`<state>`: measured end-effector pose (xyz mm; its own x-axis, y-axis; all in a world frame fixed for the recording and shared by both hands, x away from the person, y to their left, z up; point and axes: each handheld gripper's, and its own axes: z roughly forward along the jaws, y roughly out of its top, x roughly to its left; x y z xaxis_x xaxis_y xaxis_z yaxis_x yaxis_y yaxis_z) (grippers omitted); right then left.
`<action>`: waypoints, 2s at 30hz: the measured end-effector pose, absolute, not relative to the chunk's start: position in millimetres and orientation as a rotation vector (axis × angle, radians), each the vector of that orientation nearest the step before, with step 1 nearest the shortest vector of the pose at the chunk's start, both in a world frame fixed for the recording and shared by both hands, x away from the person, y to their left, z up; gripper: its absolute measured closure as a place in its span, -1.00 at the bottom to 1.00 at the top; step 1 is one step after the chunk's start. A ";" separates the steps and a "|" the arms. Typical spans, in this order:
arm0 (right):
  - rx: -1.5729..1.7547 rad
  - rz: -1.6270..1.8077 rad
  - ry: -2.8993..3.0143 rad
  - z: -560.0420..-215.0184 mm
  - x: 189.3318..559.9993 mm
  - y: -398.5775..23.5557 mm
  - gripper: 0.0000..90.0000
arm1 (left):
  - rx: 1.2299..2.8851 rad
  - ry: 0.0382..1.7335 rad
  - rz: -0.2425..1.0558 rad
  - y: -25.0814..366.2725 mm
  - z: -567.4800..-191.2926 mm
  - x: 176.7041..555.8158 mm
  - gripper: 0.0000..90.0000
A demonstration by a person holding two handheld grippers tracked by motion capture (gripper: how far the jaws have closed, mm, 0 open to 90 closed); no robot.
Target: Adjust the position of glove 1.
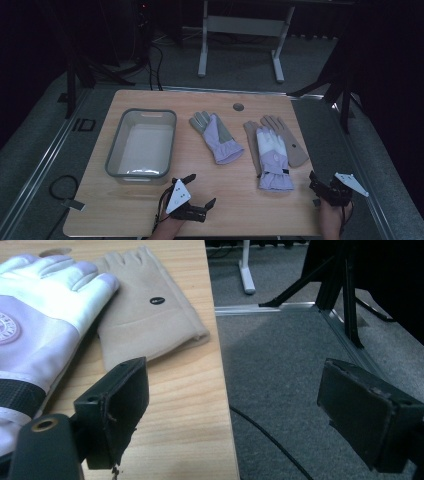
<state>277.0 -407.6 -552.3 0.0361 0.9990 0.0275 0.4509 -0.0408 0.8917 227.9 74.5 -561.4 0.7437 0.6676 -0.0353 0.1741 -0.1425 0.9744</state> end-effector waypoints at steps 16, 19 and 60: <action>1.644 0.988 1.608 -514.7 285.5 -415.9 -0.75 | 1.701 0.667 0.490 73.8 -561.2 227.7 -1.00; 1.598 0.992 1.640 -496.6 290.0 -411.8 -0.75 | 1.705 0.663 0.491 73.7 -561.1 227.6 -1.00; 1.247 1.171 2.099 -414.1 388.3 -282.7 -0.71 | 1.707 0.655 0.479 73.3 -561.1 227.9 -1.00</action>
